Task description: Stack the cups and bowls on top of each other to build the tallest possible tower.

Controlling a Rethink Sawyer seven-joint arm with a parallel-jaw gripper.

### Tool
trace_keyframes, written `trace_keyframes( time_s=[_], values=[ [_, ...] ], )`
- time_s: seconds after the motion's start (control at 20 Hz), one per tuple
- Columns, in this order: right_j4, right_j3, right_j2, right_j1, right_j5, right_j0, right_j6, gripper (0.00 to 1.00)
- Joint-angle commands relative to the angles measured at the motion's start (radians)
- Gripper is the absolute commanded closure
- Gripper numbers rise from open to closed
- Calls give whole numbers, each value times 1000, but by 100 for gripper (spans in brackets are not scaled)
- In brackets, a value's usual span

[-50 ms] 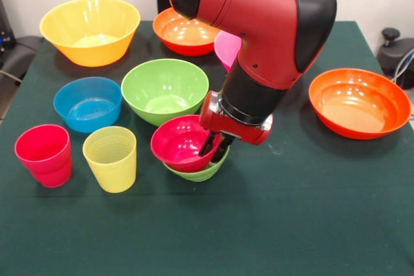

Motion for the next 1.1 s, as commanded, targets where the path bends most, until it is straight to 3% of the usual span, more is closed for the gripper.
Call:
trace_keyframes(
  time_s=[0.05,0.85,1.1],
  values=[
    [-5,-12,78,56,45,14,137,0],
    [5,-17,96,34,66,9,114,0],
    [26,-8,140,-3,69,-7,87,0]
  ],
)
